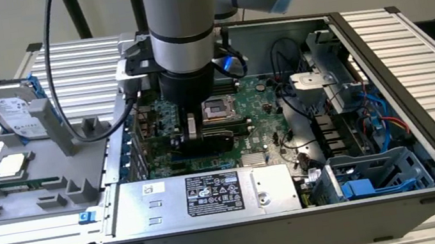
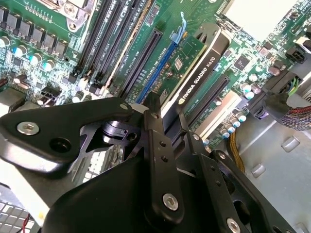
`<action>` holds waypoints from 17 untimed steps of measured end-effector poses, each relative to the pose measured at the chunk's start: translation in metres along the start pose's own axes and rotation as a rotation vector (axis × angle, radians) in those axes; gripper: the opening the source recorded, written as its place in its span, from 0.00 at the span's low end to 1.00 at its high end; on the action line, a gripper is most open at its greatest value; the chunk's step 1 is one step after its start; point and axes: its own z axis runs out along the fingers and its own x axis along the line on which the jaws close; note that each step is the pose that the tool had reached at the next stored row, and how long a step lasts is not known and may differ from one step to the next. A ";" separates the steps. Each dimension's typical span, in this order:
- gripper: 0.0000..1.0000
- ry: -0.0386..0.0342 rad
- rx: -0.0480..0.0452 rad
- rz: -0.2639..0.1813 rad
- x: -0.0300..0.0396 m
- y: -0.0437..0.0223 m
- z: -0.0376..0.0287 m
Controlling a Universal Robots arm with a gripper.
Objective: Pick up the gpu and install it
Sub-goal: 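Insert the gpu into the slot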
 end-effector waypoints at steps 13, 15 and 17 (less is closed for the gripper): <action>0.00 0.0009 -0.0054 0.000 -0.0002 -0.0023 -0.0038; 0.00 0.0010 -0.0054 0.000 -0.0001 -0.0031 -0.0039; 0.00 0.0010 -0.0056 0.000 -0.0002 -0.0036 -0.0039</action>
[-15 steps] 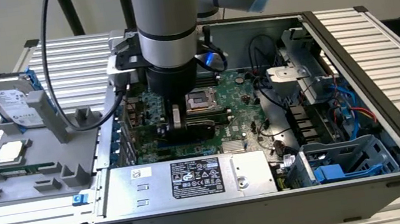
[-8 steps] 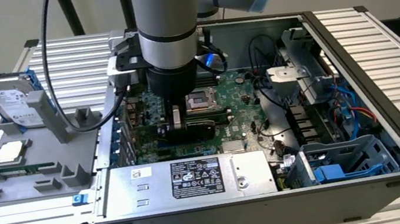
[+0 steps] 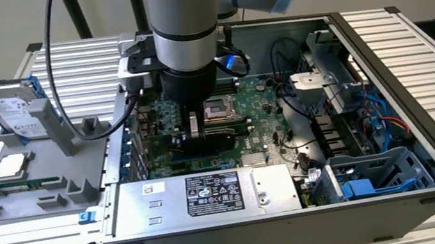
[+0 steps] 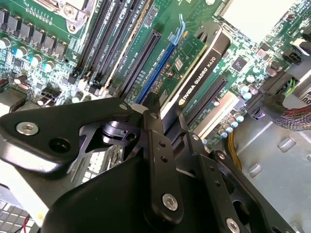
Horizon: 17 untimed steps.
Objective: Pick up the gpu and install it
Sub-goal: 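Insert the gpu into the slot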
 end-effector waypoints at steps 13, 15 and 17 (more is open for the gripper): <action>0.00 -0.0006 -0.0001 0.009 -0.0001 -0.0003 0.0081; 0.00 -0.0006 -0.0002 0.009 -0.0001 -0.0002 0.0079; 0.00 -0.0018 -0.0015 0.010 -0.0002 -0.0002 0.0062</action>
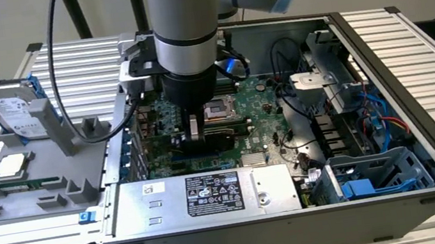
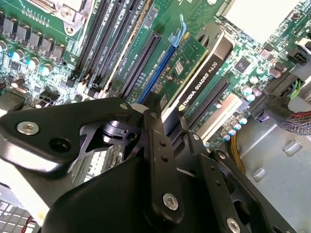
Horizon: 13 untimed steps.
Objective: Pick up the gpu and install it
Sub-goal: 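Insert the gpu into the slot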
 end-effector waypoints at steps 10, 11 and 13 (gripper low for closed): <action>0.00 0.0014 -0.0091 0.000 0.0000 -0.0045 -0.0103; 0.00 0.0015 -0.0100 0.000 0.0001 -0.0046 -0.0108; 0.00 0.0016 -0.0173 0.000 0.0000 -0.0067 -0.0120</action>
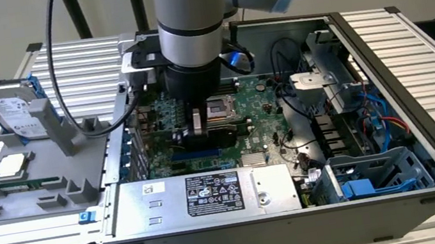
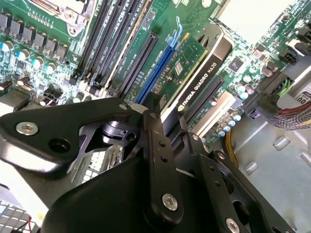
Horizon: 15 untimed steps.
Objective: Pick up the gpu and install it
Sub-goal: 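Insert the gpu into the slot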
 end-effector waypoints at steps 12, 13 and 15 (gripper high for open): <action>0.00 -0.0004 -0.0094 0.001 0.0000 -0.0011 0.0020; 0.00 -0.0007 -0.0095 0.001 0.0000 -0.0008 0.0023; 0.00 -0.0013 -0.0100 0.002 0.0000 -0.0002 0.0031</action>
